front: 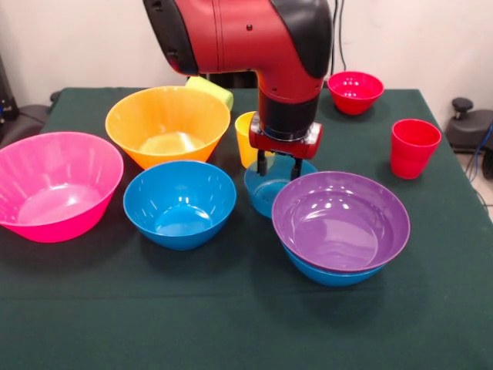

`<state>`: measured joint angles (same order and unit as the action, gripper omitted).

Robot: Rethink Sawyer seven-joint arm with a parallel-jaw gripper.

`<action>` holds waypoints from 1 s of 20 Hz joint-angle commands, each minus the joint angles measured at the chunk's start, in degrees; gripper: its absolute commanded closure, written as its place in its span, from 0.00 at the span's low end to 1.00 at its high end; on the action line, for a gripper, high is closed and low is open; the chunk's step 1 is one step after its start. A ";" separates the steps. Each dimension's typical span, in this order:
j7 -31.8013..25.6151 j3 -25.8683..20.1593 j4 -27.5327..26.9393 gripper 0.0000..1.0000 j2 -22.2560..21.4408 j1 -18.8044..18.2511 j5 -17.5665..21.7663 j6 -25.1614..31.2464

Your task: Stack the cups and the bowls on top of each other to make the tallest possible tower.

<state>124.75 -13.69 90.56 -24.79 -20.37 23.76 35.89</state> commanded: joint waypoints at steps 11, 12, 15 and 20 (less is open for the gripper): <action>-2.31 -1.43 1.88 0.00 -5.73 -0.19 -0.11 3.42; -2.43 -1.47 1.93 0.00 -5.81 -0.25 -0.04 3.46; -2.53 -1.40 1.92 0.00 -5.16 -0.51 0.44 2.69; -2.80 -0.78 1.76 0.00 -4.13 -0.80 1.19 2.76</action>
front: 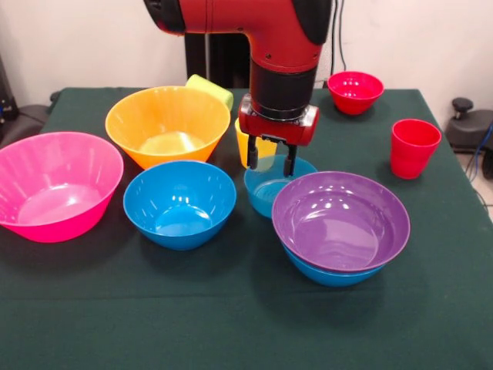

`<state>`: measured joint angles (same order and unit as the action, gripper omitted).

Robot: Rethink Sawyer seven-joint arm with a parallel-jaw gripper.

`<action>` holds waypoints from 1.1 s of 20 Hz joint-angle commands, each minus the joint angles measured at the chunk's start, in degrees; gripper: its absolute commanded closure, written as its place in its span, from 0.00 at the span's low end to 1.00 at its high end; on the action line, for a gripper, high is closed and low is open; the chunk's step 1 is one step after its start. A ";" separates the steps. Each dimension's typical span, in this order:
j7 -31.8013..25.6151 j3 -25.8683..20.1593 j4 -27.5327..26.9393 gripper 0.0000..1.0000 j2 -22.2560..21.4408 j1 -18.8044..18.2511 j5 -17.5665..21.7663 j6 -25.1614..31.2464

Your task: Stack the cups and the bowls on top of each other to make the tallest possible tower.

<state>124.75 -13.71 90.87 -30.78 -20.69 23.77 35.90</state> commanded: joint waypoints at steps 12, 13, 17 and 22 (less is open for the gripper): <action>-4.90 -0.59 2.15 0.00 2.53 -2.87 2.90 1.17; -4.97 -0.49 2.49 0.00 2.45 -3.09 3.11 0.89; -5.09 -0.49 2.36 0.00 3.18 -3.53 3.70 0.20; -3.23 -0.16 2.68 0.00 4.78 -2.93 4.23 -1.88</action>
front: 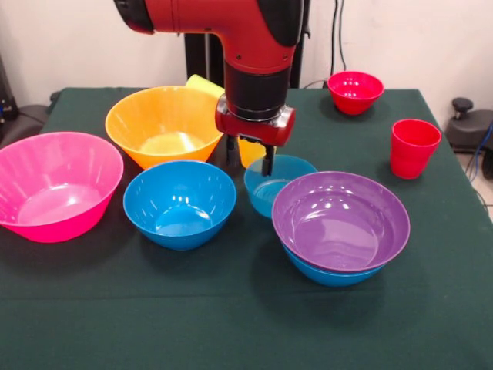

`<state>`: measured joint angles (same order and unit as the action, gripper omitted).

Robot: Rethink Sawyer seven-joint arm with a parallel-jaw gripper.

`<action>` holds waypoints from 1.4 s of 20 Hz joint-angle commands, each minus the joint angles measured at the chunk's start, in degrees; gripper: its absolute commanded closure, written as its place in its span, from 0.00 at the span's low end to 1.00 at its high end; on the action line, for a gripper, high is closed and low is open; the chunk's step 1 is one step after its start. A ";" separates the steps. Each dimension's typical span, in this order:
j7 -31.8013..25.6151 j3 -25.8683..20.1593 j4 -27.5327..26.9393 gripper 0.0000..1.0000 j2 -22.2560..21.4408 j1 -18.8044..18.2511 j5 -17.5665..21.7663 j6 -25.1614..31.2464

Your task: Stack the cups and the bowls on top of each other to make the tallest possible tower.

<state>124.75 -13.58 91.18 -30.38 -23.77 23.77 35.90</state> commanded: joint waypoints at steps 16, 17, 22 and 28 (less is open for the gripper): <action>0.32 2.53 -0.73 0.00 11.00 2.43 7.74 -8.85; 0.35 2.68 -0.69 0.00 11.07 2.52 7.85 -9.17; 1.09 4.15 -0.71 0.00 11.59 3.35 7.90 -10.69; 1.63 5.37 -0.64 1.00 12.19 3.99 7.89 -12.39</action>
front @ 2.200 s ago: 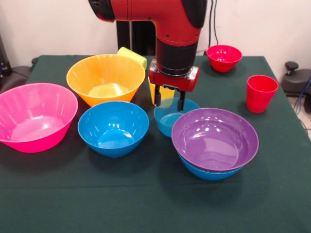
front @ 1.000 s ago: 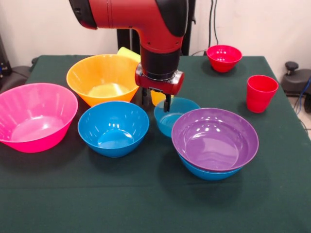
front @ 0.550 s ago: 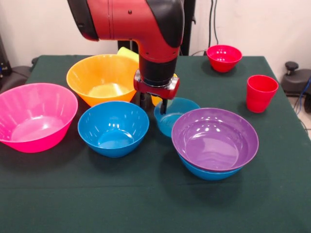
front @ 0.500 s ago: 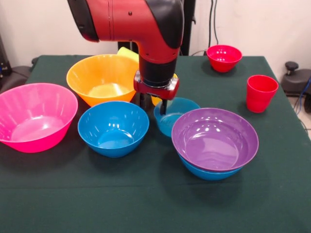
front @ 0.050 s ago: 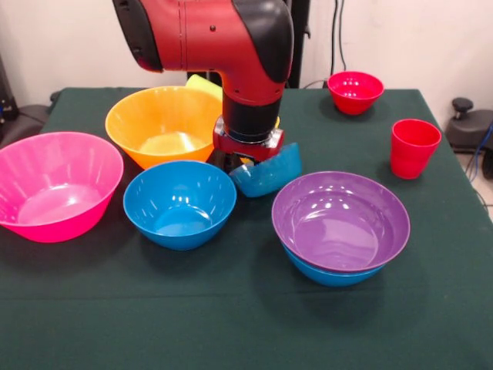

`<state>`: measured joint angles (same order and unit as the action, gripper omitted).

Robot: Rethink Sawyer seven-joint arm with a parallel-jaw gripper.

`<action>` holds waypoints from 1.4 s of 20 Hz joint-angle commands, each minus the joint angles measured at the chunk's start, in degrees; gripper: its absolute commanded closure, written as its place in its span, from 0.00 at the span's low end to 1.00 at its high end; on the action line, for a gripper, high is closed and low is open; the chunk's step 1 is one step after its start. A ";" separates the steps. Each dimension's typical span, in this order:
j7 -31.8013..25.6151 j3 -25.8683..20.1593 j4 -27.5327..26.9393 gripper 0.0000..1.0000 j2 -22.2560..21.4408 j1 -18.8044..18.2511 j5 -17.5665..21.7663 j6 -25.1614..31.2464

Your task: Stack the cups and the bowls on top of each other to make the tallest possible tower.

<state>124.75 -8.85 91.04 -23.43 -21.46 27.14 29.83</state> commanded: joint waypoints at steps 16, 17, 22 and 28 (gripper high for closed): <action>0.36 0.81 -0.81 1.00 4.62 2.38 2.48 -4.17; 0.11 0.58 -0.79 1.00 4.27 2.30 2.18 -3.47; -0.10 -0.22 -0.70 1.00 1.18 3.18 0.19 0.53; 0.62 -1.65 0.22 1.00 -3.59 5.08 -3.38 5.22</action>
<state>124.75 -7.23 91.11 -25.92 -19.02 25.70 28.42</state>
